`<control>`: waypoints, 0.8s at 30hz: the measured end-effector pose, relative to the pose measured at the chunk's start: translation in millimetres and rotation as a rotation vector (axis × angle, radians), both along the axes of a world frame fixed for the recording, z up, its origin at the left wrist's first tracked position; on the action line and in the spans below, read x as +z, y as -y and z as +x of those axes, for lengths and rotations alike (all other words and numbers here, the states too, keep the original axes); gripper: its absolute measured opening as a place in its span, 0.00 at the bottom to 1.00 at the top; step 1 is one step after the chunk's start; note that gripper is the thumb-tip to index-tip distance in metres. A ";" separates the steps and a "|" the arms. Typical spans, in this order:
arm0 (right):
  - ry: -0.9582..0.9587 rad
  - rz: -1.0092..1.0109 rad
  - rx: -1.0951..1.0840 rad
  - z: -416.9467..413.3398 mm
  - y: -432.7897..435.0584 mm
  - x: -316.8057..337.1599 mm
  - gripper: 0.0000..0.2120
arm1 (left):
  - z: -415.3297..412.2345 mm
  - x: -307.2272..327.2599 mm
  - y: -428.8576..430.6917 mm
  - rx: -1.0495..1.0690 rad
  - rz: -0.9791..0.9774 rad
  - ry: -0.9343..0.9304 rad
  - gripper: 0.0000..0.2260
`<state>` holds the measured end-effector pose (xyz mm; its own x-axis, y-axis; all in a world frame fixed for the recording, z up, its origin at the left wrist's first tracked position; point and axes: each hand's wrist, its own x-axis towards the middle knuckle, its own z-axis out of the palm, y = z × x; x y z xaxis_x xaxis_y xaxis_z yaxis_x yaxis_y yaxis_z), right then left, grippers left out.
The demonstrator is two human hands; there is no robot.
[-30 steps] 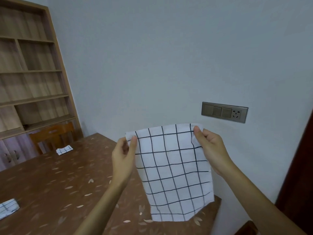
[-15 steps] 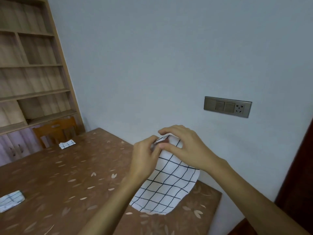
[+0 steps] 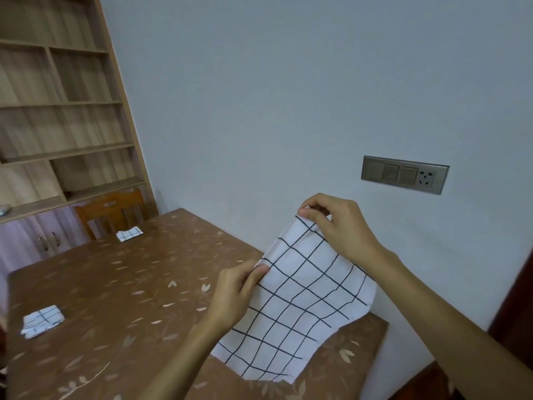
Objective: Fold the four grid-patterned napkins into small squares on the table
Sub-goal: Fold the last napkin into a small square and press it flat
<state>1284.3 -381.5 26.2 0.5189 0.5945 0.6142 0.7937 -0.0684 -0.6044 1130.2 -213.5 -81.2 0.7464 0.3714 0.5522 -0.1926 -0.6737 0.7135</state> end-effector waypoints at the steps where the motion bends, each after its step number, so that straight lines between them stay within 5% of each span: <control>1: -0.005 0.004 -0.005 2.4 1.7 -0.7 0.04 | -3.8 -6.0 -4.0 -0.017 -0.024 -0.033 0.22; 7: -0.035 0.008 0.035 3.0 1.0 -1.3 0.04 | -21.4 -14.8 -8.3 -0.143 -0.154 -0.296 0.11; 10: -0.017 -0.017 0.114 -7.7 -5.8 1.3 0.04 | -14.0 6.4 5.2 -0.232 -0.289 -0.230 0.09; 15: -0.043 0.028 0.136 -20.4 -10.9 8.7 0.04 | 12.7 25.0 22.3 -0.137 -0.241 -0.087 0.06; 19: 0.003 0.145 -0.118 -8.1 9.8 1.1 0.22 | 15.4 29.5 18.2 -0.081 -0.377 -0.008 0.03; 24: -0.368 0.108 -0.207 6.4 45.1 -40.9 0.44 | 1.8 36.5 -7.6 -0.085 -0.537 -0.009 0.08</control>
